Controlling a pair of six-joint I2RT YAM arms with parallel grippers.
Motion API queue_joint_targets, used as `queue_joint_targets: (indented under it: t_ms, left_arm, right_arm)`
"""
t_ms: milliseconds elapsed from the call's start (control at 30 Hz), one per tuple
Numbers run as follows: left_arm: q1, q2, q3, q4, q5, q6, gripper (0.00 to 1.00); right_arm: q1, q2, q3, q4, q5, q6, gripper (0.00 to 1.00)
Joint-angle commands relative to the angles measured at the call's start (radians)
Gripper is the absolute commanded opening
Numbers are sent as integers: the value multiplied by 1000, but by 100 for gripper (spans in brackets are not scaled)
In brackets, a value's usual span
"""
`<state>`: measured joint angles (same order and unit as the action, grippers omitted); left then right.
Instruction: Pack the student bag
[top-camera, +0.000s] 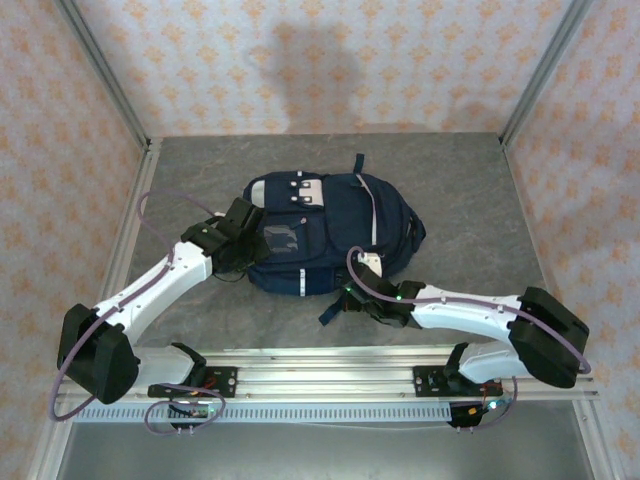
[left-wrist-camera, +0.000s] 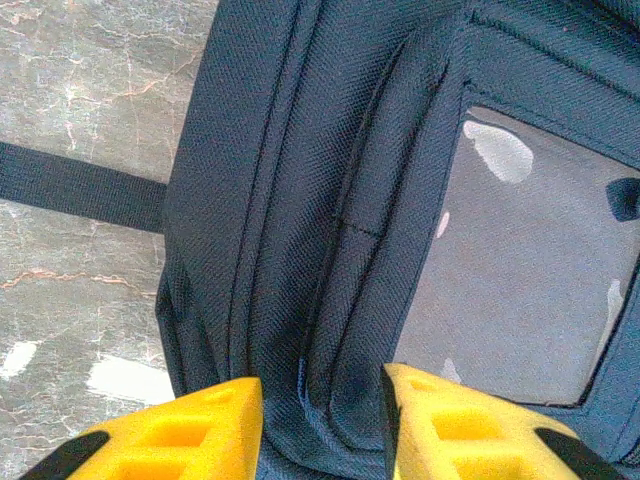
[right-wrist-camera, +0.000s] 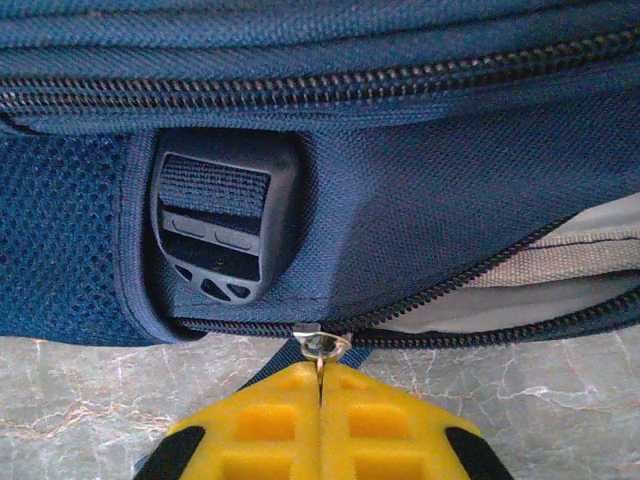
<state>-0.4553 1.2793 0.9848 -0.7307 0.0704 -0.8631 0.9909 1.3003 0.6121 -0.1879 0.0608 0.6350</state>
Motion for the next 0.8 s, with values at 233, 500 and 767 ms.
queue_joint_targets:
  t_ms: [233, 500, 767]
  left_arm:
    - [6, 21, -31, 34, 26, 16, 35]
    - [7, 31, -33, 29, 18, 31, 35]
    - [20, 27, -53, 20, -13, 32, 34]
  right_arm:
    - [-20, 26, -78, 175, -87, -126, 13]
    - [-23, 119, -66, 244, -9, -159, 13]
    - [-30, -15, -111, 157, 77, -188, 0]
